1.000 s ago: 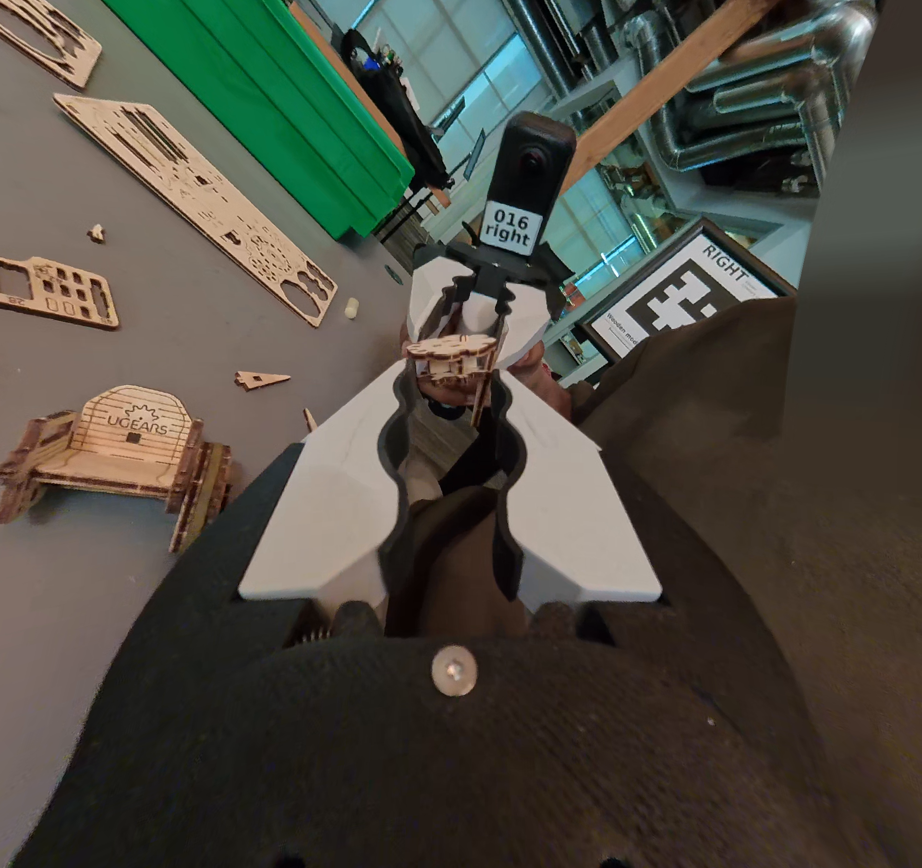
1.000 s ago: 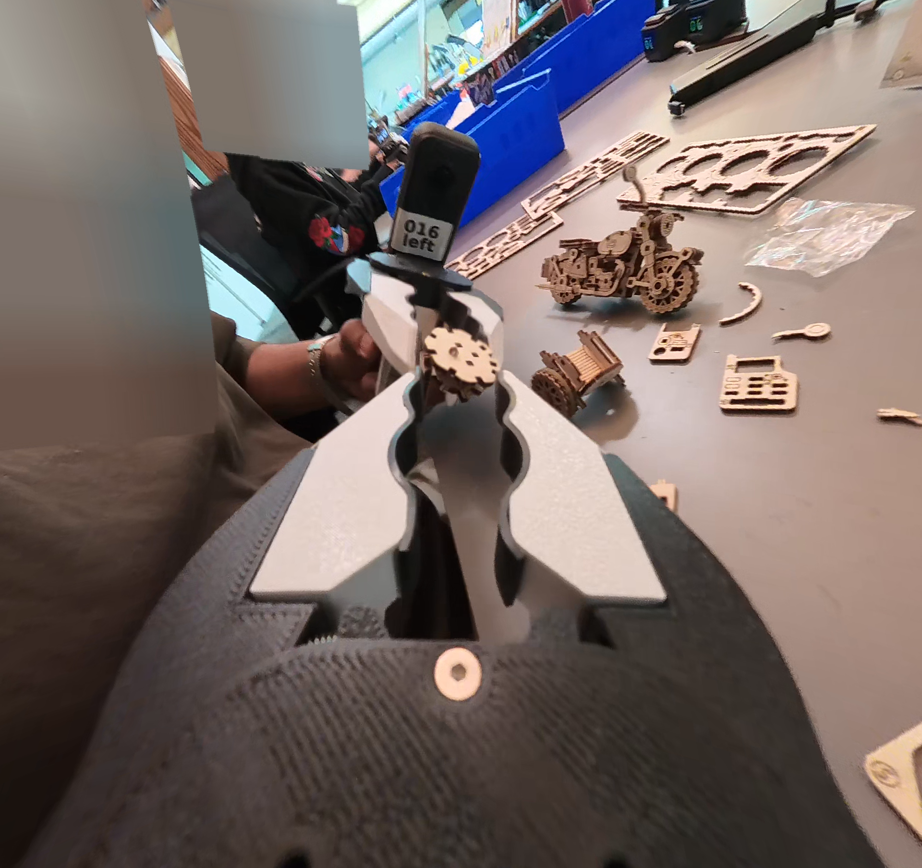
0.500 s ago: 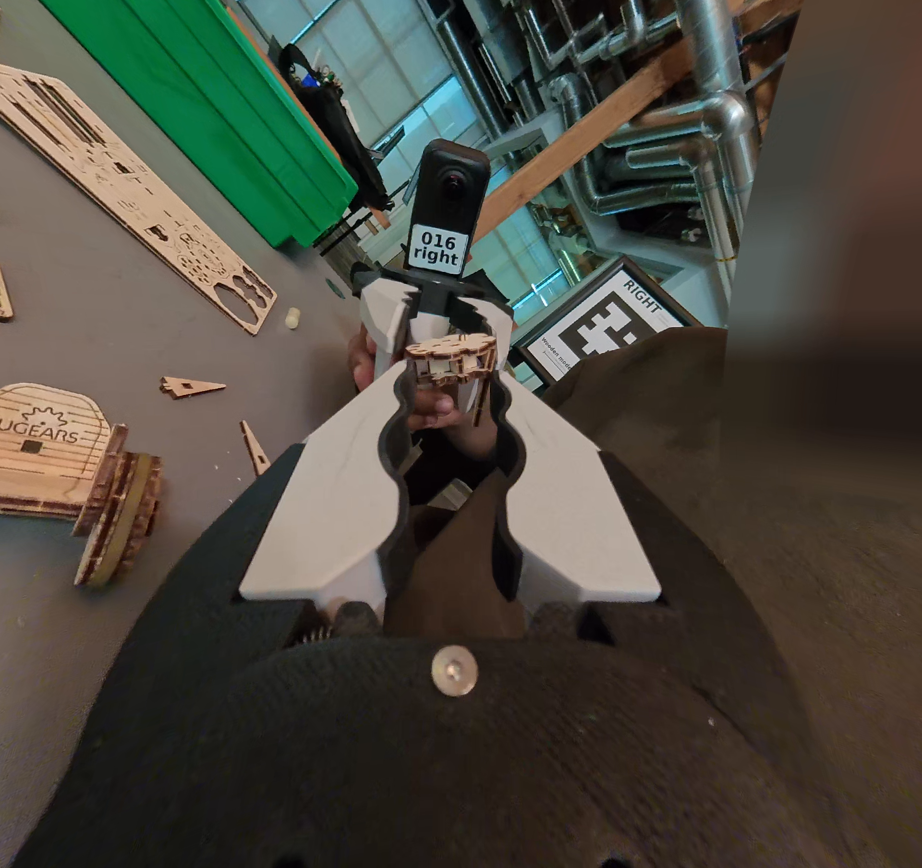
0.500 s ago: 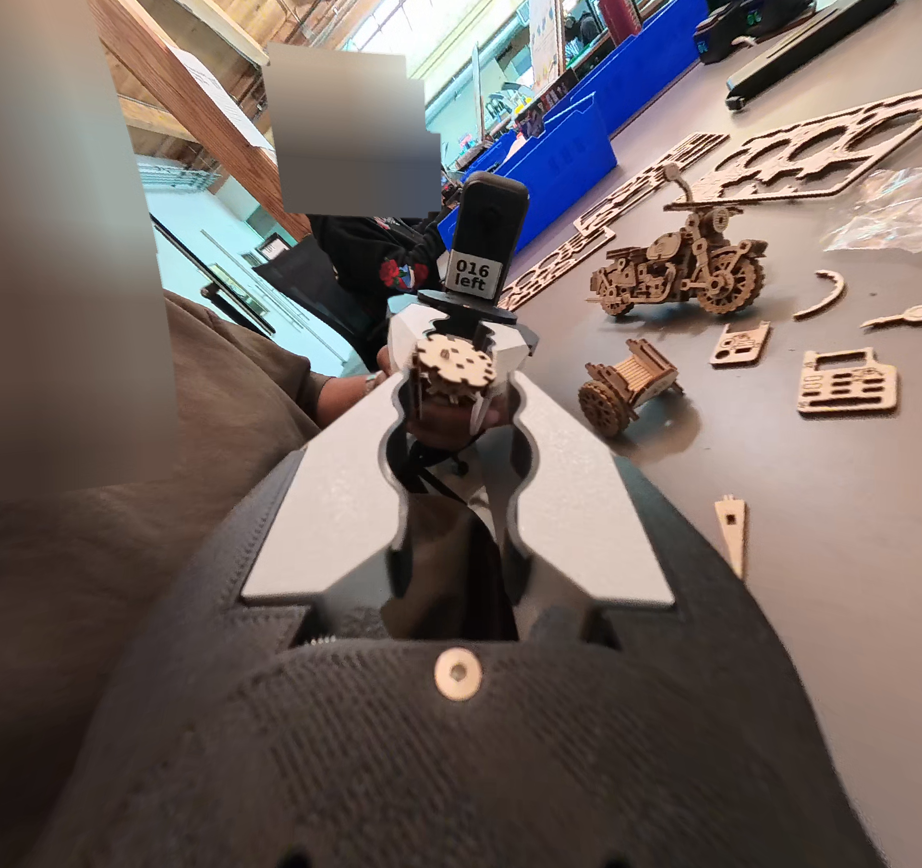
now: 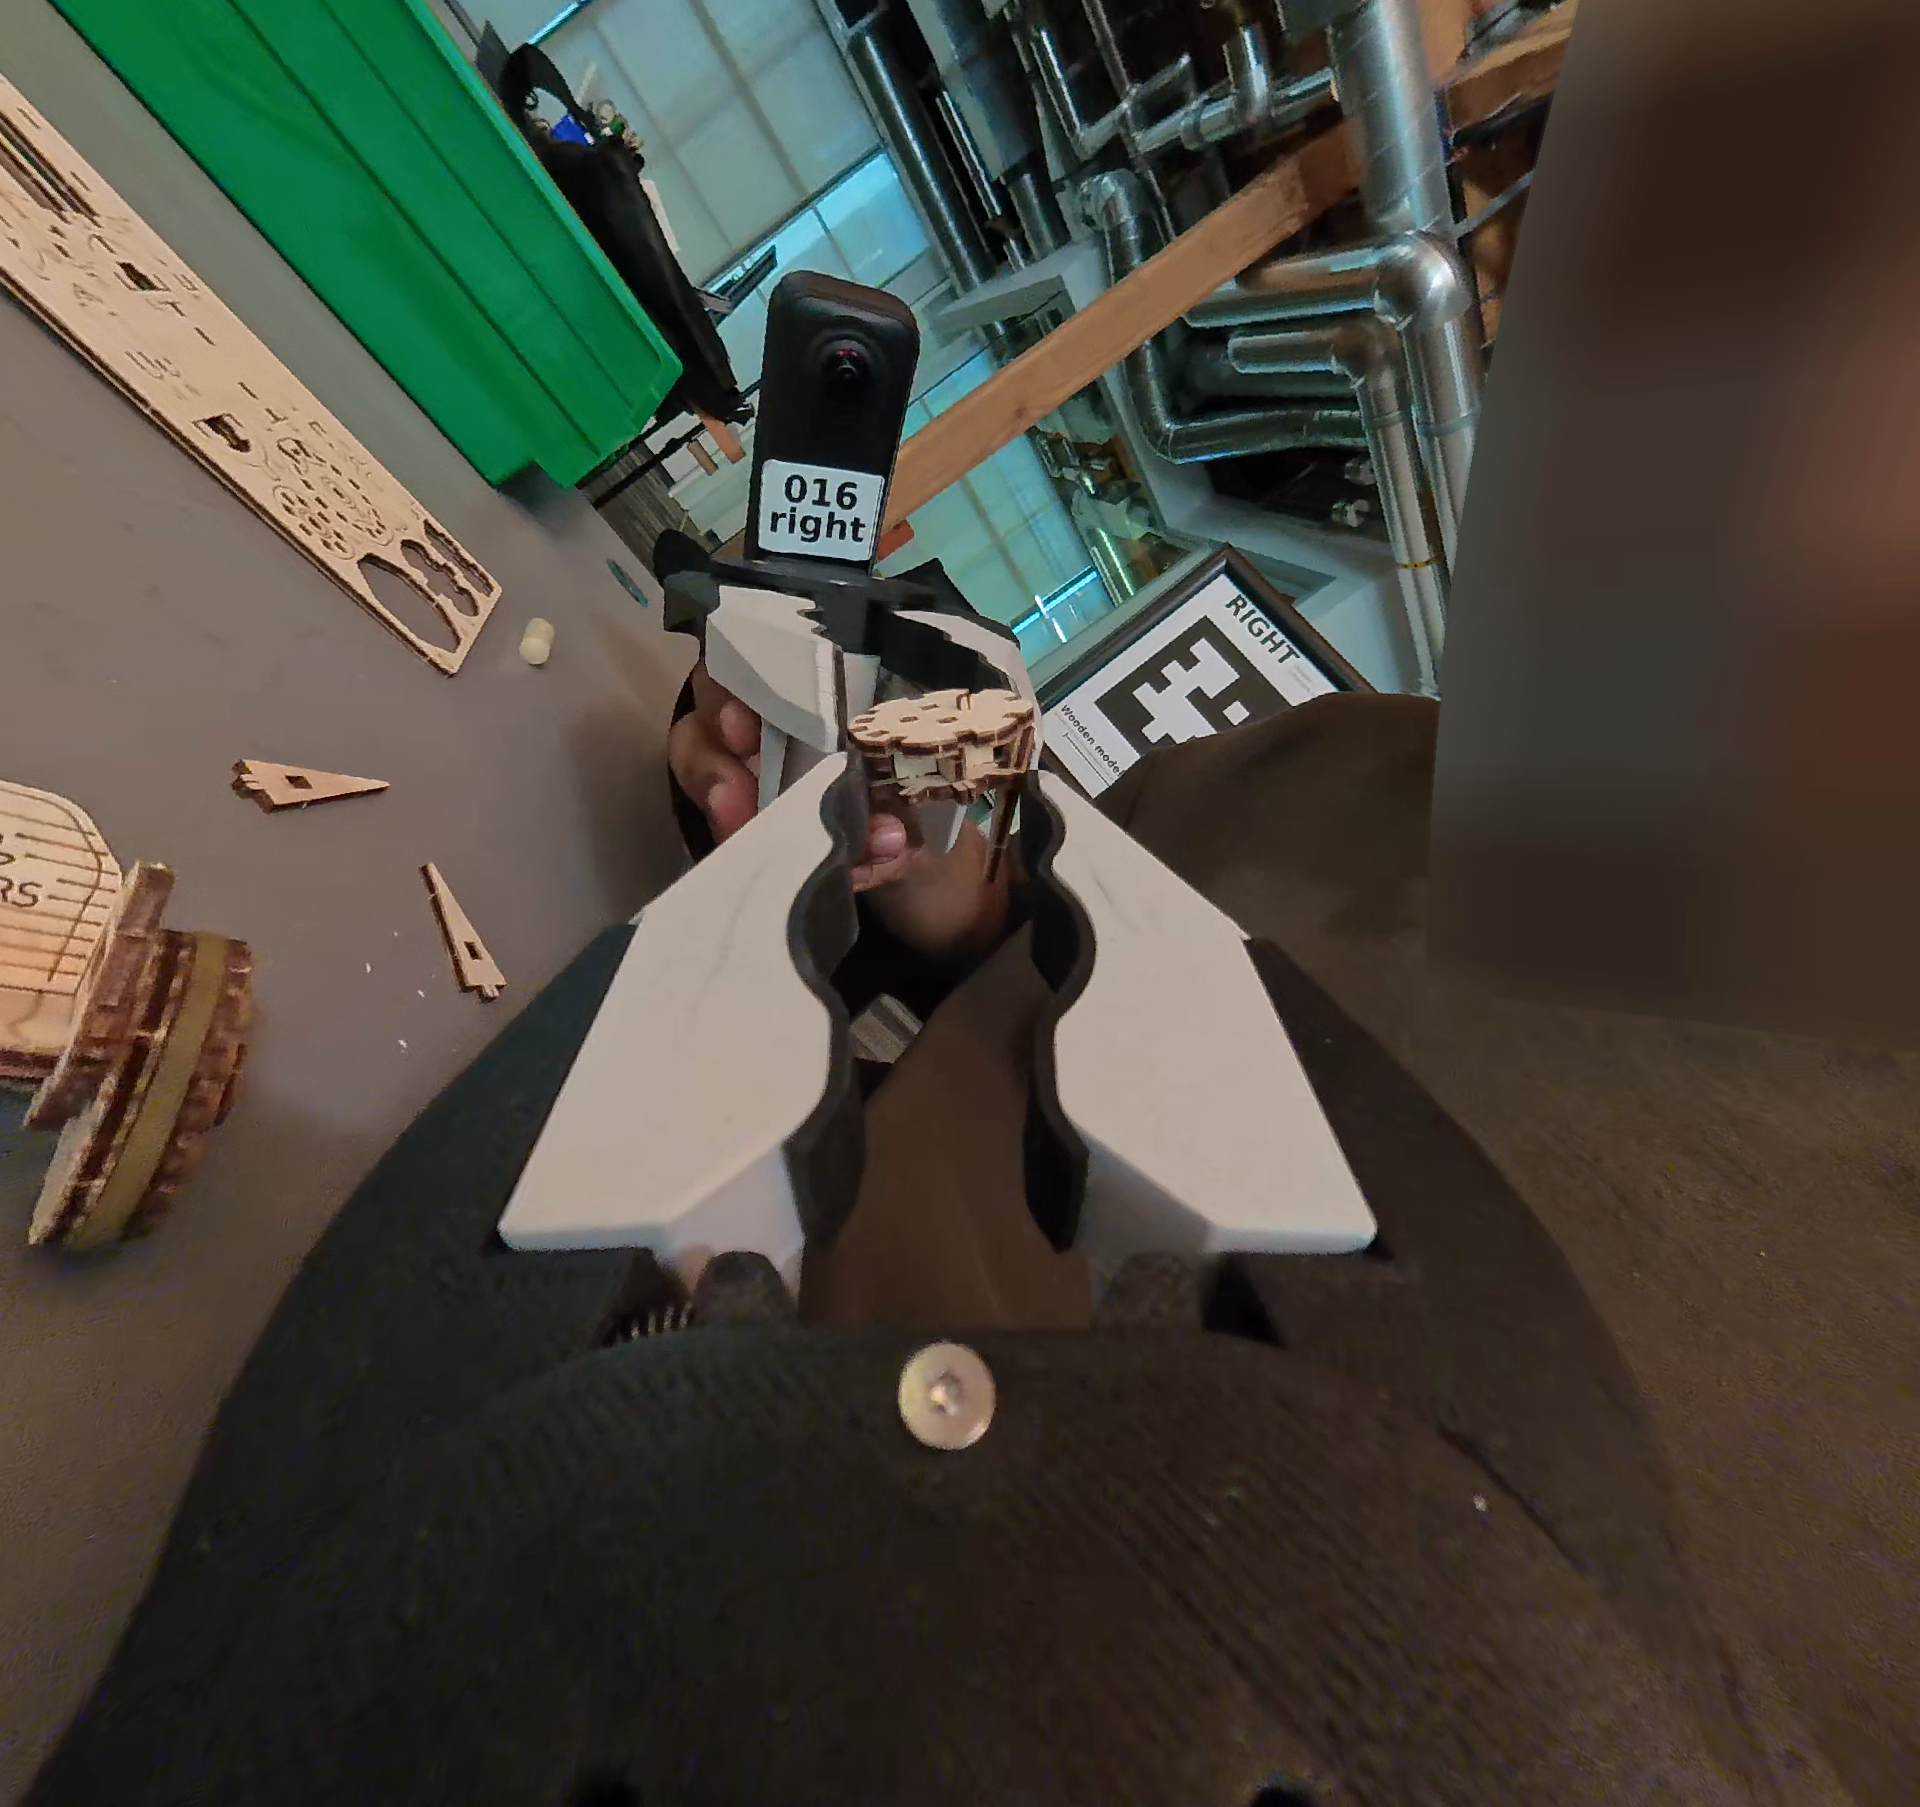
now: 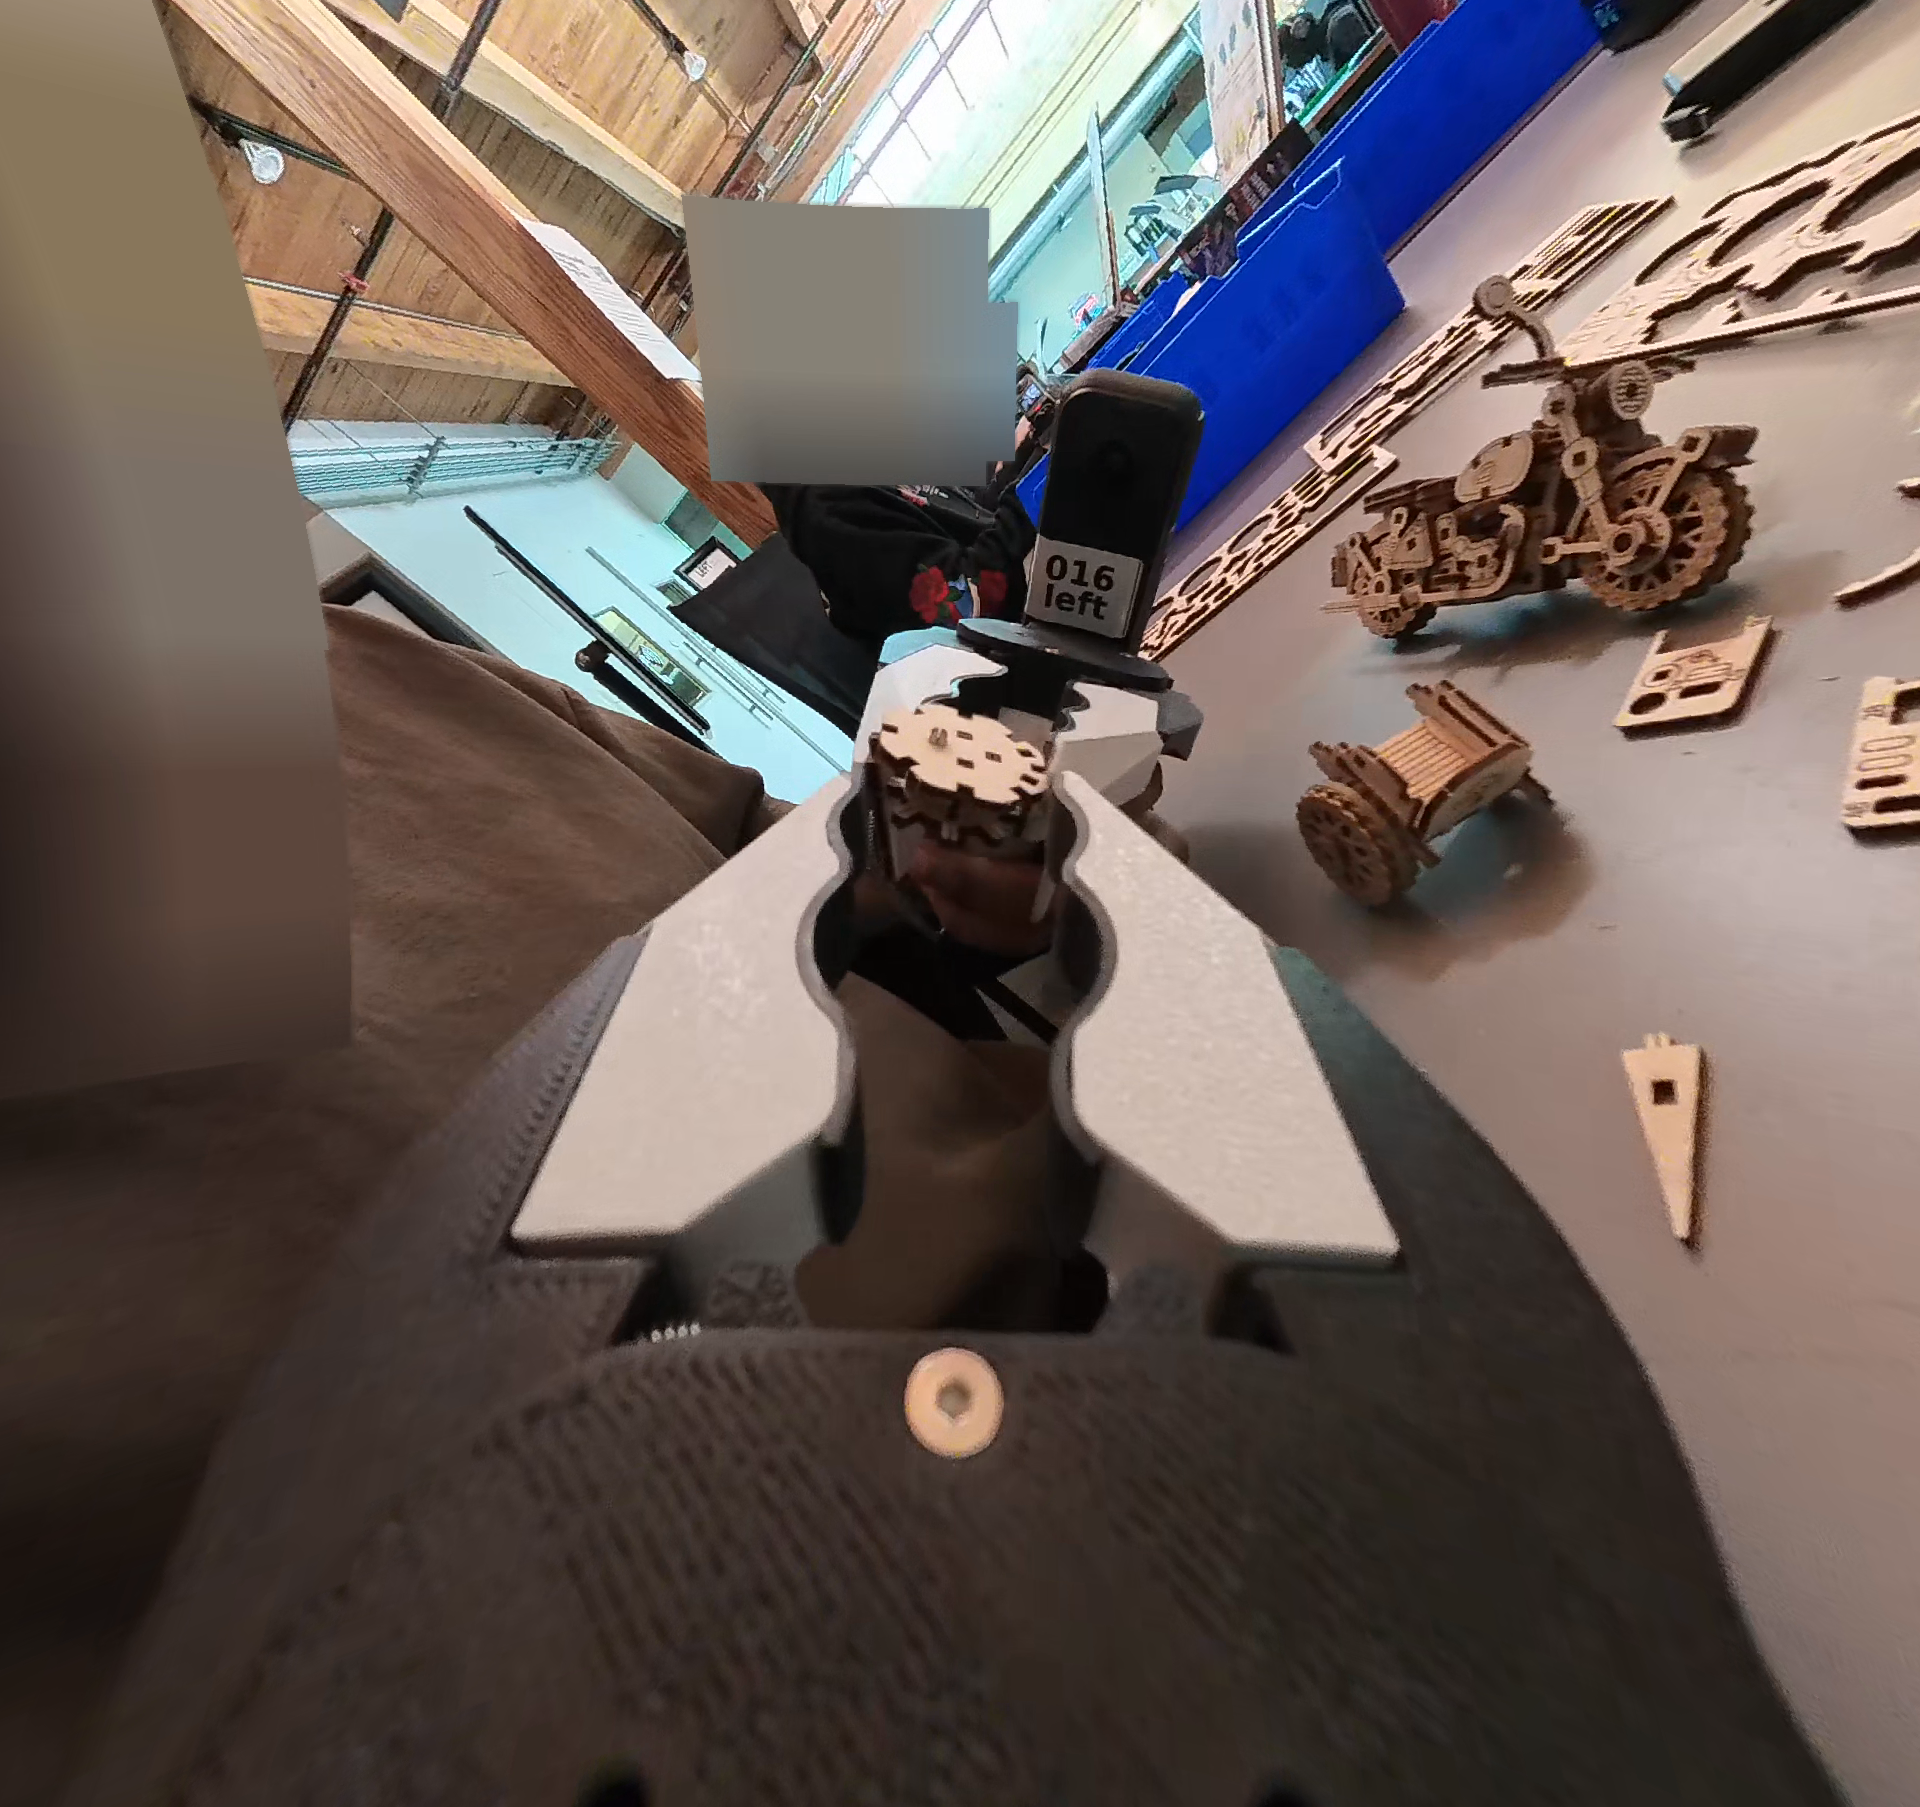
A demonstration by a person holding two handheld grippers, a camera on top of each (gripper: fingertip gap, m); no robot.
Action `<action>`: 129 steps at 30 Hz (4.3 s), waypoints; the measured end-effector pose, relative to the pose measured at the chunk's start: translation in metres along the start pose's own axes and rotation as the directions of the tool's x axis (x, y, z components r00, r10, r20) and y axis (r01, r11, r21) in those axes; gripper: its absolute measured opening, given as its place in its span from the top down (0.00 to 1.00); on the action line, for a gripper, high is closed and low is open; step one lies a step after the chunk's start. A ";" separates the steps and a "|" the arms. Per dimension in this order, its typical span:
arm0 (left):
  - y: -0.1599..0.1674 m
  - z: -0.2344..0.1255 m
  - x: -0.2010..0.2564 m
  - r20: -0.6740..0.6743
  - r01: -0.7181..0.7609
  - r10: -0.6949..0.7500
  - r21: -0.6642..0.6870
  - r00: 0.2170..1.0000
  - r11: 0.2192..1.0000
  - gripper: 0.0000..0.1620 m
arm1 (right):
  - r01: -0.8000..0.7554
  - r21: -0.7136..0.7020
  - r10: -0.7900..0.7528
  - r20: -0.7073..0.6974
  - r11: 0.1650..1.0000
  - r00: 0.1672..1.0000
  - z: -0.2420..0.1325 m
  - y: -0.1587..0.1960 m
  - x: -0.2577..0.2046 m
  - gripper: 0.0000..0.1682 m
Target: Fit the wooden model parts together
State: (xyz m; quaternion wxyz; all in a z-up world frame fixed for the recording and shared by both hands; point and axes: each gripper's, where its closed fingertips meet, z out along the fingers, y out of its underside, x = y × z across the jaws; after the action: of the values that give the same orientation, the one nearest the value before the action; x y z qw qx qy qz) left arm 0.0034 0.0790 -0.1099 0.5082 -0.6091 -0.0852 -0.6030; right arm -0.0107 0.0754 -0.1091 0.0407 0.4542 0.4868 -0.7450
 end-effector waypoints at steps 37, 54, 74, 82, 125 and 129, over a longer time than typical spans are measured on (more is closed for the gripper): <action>-0.001 0.003 -0.003 0.063 -0.074 0.074 -0.001 0.995 0.997 0.82 | -0.006 0.010 0.006 -0.036 1.000 0.999 -0.001 -0.002 0.005 0.82; 0.001 0.004 -0.006 0.145 -0.205 0.208 -0.035 0.967 0.978 0.85 | -0.081 0.031 0.081 0.001 0.996 0.997 -0.001 -0.003 0.005 0.82; 0.001 0.004 -0.006 0.138 -0.199 0.202 -0.033 0.970 0.979 0.84 | -0.052 0.042 0.053 -0.022 0.998 0.998 -0.001 -0.002 0.005 0.83; -0.012 -0.006 -0.003 0.120 -0.182 0.178 0.023 0.977 0.983 0.76 | 0.016 -0.002 -0.016 -0.057 1.000 0.998 -0.004 -0.003 0.005 0.83; -0.001 0.002 0.004 0.153 -0.340 0.344 -0.052 0.927 0.939 0.92 | -0.045 -0.020 0.045 0.014 0.999 0.999 -0.001 0.004 0.002 0.83; -0.001 0.003 0.005 0.153 -0.333 0.336 -0.044 0.929 0.942 0.92 | -0.039 -0.016 0.039 0.016 0.999 0.999 -0.002 0.004 0.001 0.83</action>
State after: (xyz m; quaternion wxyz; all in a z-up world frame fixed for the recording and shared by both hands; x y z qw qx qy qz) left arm 0.0057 0.0790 -0.1049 0.5899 -0.6649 -0.0150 -0.4580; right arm -0.0081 0.0756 -0.1128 0.0626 0.4573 0.4835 -0.7438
